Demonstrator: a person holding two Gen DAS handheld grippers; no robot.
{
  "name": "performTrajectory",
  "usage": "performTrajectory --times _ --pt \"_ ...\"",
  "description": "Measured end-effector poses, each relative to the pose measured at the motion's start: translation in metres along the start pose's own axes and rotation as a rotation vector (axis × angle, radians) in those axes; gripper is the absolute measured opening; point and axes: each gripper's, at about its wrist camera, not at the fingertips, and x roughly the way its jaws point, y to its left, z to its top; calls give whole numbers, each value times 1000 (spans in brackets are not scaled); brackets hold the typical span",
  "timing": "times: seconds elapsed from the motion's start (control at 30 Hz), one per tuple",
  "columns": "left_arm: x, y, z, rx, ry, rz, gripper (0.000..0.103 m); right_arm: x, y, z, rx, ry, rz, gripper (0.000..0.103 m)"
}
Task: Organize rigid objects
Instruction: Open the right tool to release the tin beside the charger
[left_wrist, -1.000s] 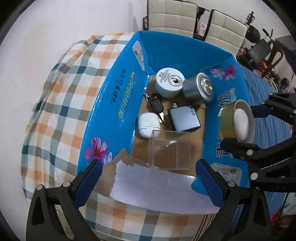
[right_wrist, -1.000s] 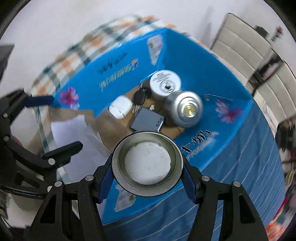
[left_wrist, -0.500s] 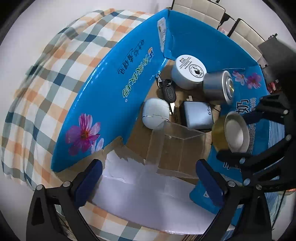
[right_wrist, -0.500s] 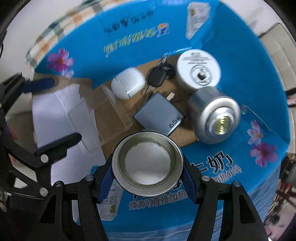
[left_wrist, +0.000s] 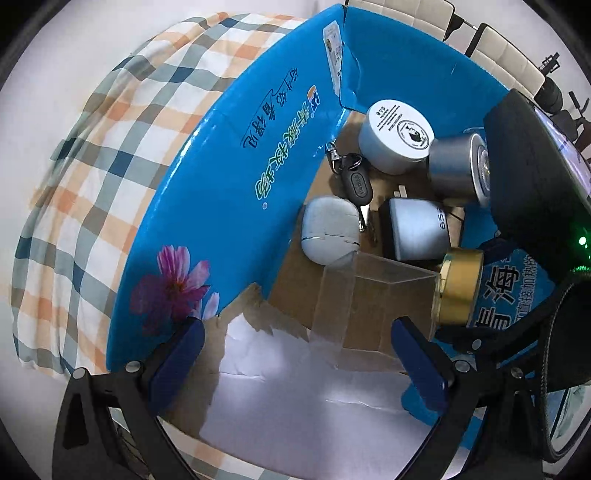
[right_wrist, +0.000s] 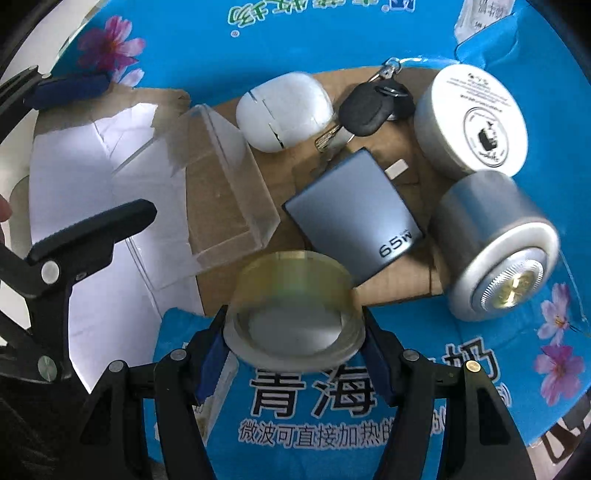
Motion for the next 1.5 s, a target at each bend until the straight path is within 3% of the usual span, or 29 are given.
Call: performTrajectory --times 0.33,0.43,0.77,0.97,1.17,1.3,1.5 --pt "1 0 0 21 6 8 103 4 -19 0 67 -21 10 69" --pt "-2 0 2 23 3 10 103 1 -23 2 94 -26 12 82" --pt "-34 -4 1 32 -60 15 103 -33 -38 -4 222 -77 -67 93" --pt "-65 -7 1 33 -115 32 103 -72 -47 -38 404 -200 -125 97" --pt "-88 -11 -4 42 -157 51 103 -110 -49 -85 665 -361 -108 98" --pt "-99 -17 -10 45 -169 68 103 -120 -21 -126 792 -456 -137 99" --pt "-130 -32 -19 54 -214 67 103 -134 4 -161 901 -554 -95 99"
